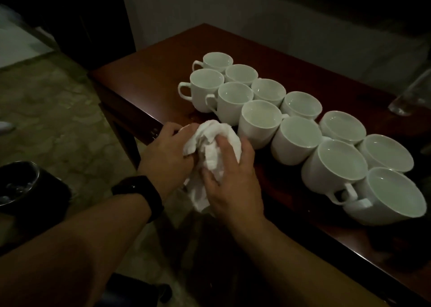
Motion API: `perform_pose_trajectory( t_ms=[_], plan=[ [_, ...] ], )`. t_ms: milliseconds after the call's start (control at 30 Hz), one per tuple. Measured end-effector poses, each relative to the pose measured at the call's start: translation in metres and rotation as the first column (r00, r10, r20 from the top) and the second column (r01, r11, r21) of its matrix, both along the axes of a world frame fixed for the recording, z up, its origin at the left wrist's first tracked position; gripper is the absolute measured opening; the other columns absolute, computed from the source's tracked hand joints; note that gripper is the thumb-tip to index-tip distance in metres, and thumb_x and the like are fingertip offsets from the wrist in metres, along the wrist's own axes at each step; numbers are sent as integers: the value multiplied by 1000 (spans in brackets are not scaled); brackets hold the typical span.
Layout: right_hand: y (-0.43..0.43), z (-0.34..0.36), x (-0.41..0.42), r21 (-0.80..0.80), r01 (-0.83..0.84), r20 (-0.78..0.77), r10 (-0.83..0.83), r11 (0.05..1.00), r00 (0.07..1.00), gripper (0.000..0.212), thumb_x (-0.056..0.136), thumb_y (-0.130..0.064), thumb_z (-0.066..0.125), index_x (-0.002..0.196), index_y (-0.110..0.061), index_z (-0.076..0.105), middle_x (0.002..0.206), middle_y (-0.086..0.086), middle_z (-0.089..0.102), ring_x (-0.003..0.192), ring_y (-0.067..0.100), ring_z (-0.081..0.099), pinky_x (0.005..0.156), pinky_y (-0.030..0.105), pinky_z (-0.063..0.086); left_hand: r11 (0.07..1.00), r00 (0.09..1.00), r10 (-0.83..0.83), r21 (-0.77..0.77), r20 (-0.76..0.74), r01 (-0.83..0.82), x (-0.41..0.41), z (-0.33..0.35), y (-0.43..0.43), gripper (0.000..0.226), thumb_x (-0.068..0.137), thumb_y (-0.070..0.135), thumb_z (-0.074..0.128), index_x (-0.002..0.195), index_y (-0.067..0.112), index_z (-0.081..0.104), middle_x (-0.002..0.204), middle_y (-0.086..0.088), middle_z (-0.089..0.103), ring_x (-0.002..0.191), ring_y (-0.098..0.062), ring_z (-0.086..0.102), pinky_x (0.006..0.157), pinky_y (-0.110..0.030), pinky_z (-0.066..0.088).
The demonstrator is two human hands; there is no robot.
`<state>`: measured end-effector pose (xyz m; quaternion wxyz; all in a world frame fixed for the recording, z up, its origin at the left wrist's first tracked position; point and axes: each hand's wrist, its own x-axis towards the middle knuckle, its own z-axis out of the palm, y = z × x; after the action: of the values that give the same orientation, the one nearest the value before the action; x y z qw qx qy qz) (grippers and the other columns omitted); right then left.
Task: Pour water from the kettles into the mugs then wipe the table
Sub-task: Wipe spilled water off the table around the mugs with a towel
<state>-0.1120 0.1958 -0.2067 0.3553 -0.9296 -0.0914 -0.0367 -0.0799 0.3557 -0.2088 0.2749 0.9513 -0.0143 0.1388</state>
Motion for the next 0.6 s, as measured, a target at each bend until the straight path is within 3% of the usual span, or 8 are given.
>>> perform_pose_trajectory(
  t_ms=[100, 167, 233, 333, 433, 500, 600],
  plan=[
    [4, -4, 14, -304, 33, 34, -24, 952, 999, 74, 98, -67, 35, 155, -42, -4, 165, 7, 13, 136, 31, 40, 105, 44, 42, 989, 1000, -7, 145, -5, 8, 1, -8, 9, 54, 99, 31, 58, 151, 22, 47, 139, -15, 51, 108, -34, 61, 81, -41, 56],
    [5, -2, 25, -376, 69, 23, -65, 924, 998, 80, 94, -73, 29, 157, -33, 1, 157, 10, 34, 128, 30, 45, 101, 45, 41, 960, 999, -13, 279, 35, 3, -1, -7, 13, 56, 101, 34, 50, 154, 18, 43, 146, -22, 48, 124, -45, 55, 96, -56, 54],
    [4, 0, 34, -391, 77, -29, -96, 917, 995, 92, 86, -81, 23, 159, -27, 7, 149, 9, 47, 125, 28, 48, 101, 44, 41, 933, 993, -100, 352, 58, 73, -4, -4, 16, 58, 100, 40, 40, 153, 15, 44, 150, -22, 49, 135, -46, 49, 103, -61, 49],
    [4, 6, 42, -354, 43, -130, -95, 934, 987, 109, 72, -89, 13, 159, -25, 12, 150, 5, 49, 128, 26, 48, 104, 44, 40, 946, 982, -165, 268, -90, 184, -3, 0, 25, 70, 97, 54, 25, 158, 21, 36, 162, -10, 38, 150, -34, 34, 116, -60, 37],
    [8, 10, 51, -268, 37, -187, -89, 963, 978, 107, 72, -90, 15, 158, -27, 22, 150, 2, 49, 130, 24, 48, 107, 43, 40, 977, 961, -125, 140, -245, 163, 11, 4, 33, 87, 86, 70, 13, 161, 27, 26, 167, 1, 28, 153, -21, 25, 122, -52, 29],
    [8, 12, 57, -194, 58, -191, -96, 979, 977, 100, 74, -86, 14, 154, -29, 33, 145, -1, 54, 127, 22, 51, 108, 42, 43, 987, 948, -111, 83, -298, 141, 20, 7, 31, 90, 83, 74, 16, 160, 29, 29, 165, 6, 31, 151, -18, 27, 122, -49, 29],
    [7, 12, 57, -140, 15, -209, -44, 990, 977, 85, 84, -77, 16, 150, -30, 40, 140, -2, 57, 124, 21, 54, 108, 42, 43, 995, 935, -93, 0, -342, 99, 28, 12, 30, 76, 86, 66, 33, 151, 29, 41, 156, 10, 40, 143, -17, 33, 118, -42, 32]
  ],
)
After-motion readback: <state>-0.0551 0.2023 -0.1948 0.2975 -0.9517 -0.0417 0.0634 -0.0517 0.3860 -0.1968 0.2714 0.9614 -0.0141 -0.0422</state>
